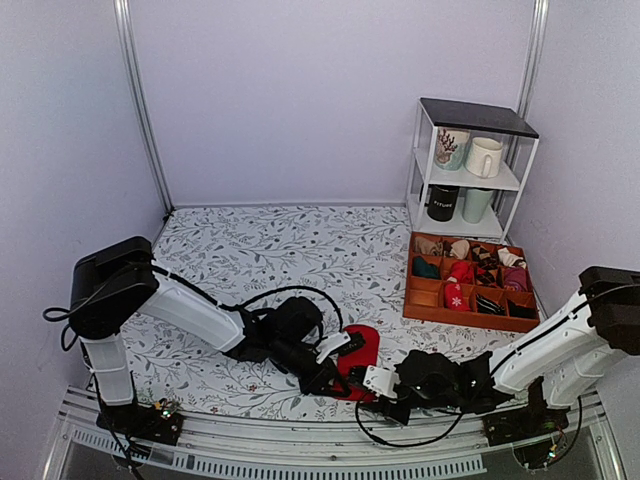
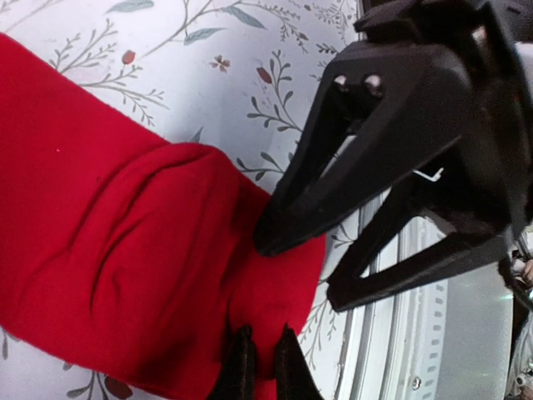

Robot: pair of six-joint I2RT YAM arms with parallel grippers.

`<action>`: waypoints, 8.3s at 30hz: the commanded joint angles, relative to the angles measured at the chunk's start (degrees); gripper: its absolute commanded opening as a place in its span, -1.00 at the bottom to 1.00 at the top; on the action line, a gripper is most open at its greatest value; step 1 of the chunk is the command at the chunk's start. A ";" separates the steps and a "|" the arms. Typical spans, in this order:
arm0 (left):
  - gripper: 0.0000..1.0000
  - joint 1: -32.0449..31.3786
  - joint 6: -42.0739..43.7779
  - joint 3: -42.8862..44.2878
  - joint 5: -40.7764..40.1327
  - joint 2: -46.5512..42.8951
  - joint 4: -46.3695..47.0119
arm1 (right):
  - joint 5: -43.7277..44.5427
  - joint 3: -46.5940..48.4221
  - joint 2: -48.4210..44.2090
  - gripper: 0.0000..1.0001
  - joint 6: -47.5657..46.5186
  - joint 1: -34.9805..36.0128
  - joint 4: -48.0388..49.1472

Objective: Roll the socks
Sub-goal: Roll the sock at the center of the board.

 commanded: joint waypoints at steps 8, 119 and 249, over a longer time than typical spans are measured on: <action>-0.72 0.30 -0.44 -3.46 -4.66 4.08 -9.51 | 2.32 2.32 5.72 -0.65 7.14 0.53 -3.05; 0.99 -3.85 11.55 -22.21 -19.71 -19.74 24.50 | -16.48 -1.57 2.88 -0.91 20.16 -7.67 -3.49; 0.99 -6.18 27.09 -17.41 -14.83 -2.66 38.64 | -35.06 2.12 5.16 -0.92 26.55 -17.93 -14.40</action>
